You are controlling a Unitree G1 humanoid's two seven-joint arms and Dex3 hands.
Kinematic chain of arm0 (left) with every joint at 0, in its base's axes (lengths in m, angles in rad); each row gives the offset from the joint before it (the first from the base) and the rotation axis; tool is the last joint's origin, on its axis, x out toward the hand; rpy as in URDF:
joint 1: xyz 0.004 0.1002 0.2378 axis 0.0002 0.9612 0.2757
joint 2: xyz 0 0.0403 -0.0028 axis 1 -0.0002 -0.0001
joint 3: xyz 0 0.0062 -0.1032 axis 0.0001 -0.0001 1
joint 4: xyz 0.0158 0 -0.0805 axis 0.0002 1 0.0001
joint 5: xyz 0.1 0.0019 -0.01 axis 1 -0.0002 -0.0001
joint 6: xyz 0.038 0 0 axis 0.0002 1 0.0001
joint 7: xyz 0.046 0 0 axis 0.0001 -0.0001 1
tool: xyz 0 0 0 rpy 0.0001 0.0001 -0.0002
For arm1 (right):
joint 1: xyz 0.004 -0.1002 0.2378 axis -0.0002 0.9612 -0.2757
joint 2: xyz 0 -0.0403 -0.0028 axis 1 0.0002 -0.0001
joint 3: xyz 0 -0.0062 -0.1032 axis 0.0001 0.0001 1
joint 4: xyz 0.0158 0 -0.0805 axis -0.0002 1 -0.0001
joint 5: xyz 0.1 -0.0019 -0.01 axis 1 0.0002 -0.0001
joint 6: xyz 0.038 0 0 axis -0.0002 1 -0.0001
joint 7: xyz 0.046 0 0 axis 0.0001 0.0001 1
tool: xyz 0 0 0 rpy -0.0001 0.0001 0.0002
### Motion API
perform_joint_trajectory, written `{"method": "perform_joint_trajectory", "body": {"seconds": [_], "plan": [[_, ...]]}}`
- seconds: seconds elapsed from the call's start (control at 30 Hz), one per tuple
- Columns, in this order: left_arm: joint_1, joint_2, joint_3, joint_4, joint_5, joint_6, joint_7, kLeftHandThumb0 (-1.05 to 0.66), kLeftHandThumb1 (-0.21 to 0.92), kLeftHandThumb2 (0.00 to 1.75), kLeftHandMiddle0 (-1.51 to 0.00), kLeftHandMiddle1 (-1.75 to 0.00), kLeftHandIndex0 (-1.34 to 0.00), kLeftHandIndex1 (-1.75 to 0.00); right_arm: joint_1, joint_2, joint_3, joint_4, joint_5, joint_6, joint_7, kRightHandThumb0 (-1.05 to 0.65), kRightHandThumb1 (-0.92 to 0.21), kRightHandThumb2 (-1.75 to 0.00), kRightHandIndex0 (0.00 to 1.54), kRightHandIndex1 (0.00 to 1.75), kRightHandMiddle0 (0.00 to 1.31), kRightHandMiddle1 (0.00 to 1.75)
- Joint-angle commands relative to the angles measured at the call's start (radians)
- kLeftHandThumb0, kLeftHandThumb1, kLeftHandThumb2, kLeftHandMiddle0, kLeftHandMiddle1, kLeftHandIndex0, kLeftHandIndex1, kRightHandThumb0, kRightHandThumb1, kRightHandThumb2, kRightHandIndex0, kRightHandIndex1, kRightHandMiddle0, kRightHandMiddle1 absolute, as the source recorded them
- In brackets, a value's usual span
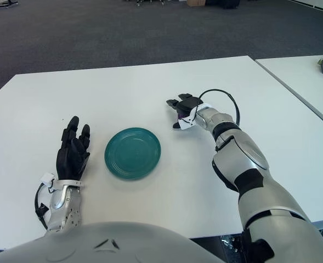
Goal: Put the gum into the plate.
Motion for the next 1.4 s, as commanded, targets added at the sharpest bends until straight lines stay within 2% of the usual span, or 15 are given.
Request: {"method": "perform_joint_trajectory", "body": {"seconds": [0.0, 0.6, 1.37], "plan": [[0.061, -0.062, -0.002, 0.052, -0.019, 0.010, -0.013, -0.87, 0.92, 0.73, -0.14, 0.00, 0.00, -0.25, -0.012, -0.016, -0.013, 0.003, 0.011, 0.001, 0.009, -1.05, -0.92, -0.58, 0.00, 0.00, 0.00, 0.00], [0.055, -0.047, 0.019, 0.070, -0.030, 0.020, -0.044, -0.91, 0.92, 0.78, -0.16, -0.01, 0.00, -0.34, -0.016, -0.041, -0.008, 0.004, 0.001, 0.033, 0.032, -1.05, -0.92, -0.57, 0.00, 0.00, 0.00, 0.00], [0.058, -0.038, 0.034, 0.067, -0.025, 0.032, -0.055, -0.88, 0.92, 0.78, -0.19, -0.01, 0.00, -0.39, -0.008, -0.035, -0.025, 0.010, 0.011, 0.079, 0.103, -1.05, -0.92, -0.52, 0.00, 0.00, 0.00, 0.00]]}}
